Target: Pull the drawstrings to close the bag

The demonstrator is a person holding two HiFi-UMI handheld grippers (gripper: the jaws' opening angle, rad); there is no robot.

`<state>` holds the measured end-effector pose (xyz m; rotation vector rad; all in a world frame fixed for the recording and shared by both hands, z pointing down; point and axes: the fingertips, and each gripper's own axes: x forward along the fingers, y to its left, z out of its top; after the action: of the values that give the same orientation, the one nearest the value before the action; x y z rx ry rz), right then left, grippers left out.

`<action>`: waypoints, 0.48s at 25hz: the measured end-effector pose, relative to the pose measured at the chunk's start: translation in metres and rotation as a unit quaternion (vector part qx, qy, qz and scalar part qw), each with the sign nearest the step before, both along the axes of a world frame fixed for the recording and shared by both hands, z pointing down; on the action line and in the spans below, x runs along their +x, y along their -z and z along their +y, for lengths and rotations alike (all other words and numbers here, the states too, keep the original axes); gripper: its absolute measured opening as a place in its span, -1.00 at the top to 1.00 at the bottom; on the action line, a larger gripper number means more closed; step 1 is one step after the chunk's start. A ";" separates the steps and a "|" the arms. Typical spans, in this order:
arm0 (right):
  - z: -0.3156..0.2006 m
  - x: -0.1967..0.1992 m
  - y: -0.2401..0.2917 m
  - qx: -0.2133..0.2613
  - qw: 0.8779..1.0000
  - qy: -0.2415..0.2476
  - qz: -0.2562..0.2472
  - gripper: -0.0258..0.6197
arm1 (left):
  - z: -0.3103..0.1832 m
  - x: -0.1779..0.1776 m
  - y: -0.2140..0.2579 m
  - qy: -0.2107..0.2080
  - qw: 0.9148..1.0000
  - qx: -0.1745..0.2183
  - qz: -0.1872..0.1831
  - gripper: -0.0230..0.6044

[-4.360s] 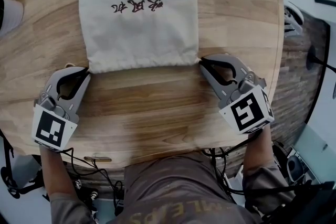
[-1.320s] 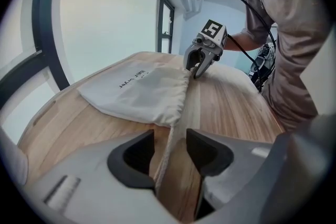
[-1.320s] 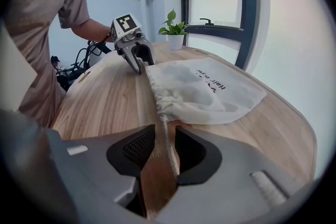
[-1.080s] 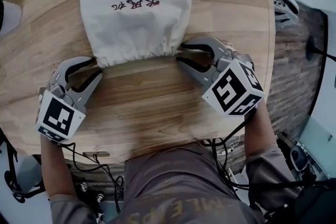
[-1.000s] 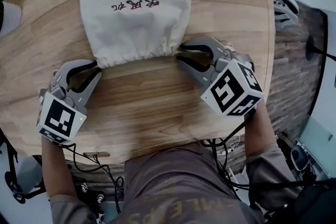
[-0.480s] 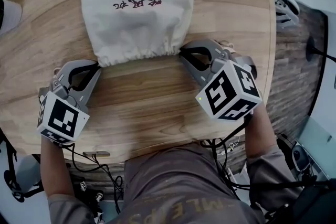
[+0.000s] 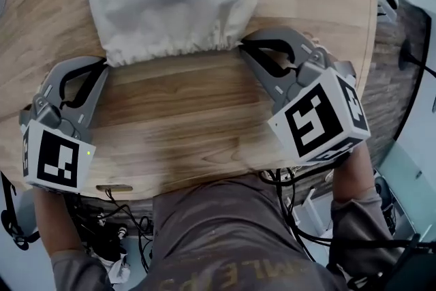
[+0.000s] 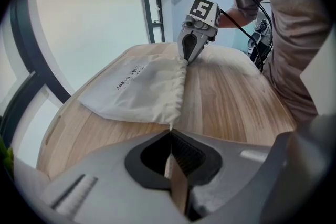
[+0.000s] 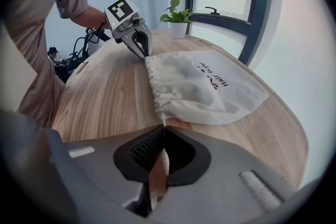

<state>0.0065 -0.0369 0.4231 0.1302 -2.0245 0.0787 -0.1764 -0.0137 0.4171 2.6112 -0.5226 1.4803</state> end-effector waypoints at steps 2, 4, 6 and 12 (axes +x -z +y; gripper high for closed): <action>0.001 0.001 0.000 0.000 1.000 0.008 -0.003 0.82 | 0.000 -0.006 0.000 0.011 1.000 -0.004 0.006 0.91; 0.002 0.006 0.002 -0.001 1.000 0.010 -0.006 0.82 | 0.001 -0.016 0.001 0.024 1.000 -0.010 0.006 0.91; 0.003 0.015 0.000 -0.003 1.000 0.008 -0.003 0.82 | 0.004 -0.028 -0.001 0.034 0.999 -0.019 0.002 0.91; 0.004 0.052 -0.004 -0.013 1.000 0.005 0.007 0.82 | 0.000 -0.028 -0.003 0.074 0.996 -0.032 0.036 0.91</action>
<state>0.0586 -0.0327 0.4276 0.1035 -2.0097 0.0986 -0.2040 -0.0134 0.4206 2.5059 -0.6357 1.3302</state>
